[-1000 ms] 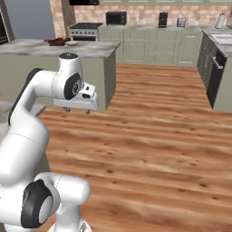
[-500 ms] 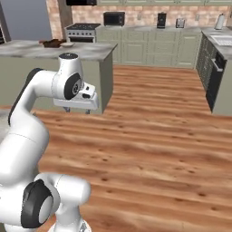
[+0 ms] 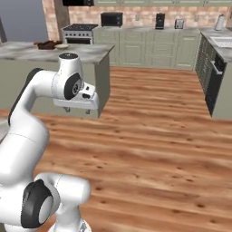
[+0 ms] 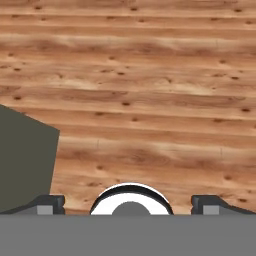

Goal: Place the two vegetables and bowl onto the tray for setting up a vegetable dip station.

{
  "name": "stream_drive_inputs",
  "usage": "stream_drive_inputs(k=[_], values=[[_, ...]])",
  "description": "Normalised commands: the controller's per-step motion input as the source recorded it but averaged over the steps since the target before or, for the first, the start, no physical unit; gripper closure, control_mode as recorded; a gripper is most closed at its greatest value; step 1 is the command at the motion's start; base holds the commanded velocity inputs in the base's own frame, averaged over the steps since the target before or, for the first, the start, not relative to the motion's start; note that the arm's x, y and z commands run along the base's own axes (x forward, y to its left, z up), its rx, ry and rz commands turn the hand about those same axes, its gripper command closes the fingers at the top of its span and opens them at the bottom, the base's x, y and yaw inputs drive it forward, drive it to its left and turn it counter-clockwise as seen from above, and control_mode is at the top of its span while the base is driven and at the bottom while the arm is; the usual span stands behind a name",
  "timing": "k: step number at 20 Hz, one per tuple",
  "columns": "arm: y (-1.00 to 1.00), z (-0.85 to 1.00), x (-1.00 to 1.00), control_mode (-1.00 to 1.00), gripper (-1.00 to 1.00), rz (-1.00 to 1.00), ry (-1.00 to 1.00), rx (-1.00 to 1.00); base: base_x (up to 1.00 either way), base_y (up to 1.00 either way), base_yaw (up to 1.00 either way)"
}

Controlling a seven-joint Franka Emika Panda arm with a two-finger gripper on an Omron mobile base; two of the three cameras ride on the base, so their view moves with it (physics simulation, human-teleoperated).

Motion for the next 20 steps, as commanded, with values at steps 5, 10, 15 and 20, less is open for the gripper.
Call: stream_drive_inputs(k=[5, 10, 15, 20], values=[[0.00, 0.00, 0.00, 1.00, -1.00, 0.00, 0.00, 0.00, 0.55, -0.28, 0.00], [0.00, 0.00, 0.00, 1.00, -1.00, 0.00, 0.00, 0.00, 0.62, -0.21, 0.02], [0.00, 0.00, 0.00, 1.00, -1.00, 0.00, 0.00, 0.00, 0.64, -0.19, 0.03], [0.00, 0.00, 0.00, 1.00, -1.00, 0.00, 0.00, 0.00, 0.62, -0.22, 0.00]])
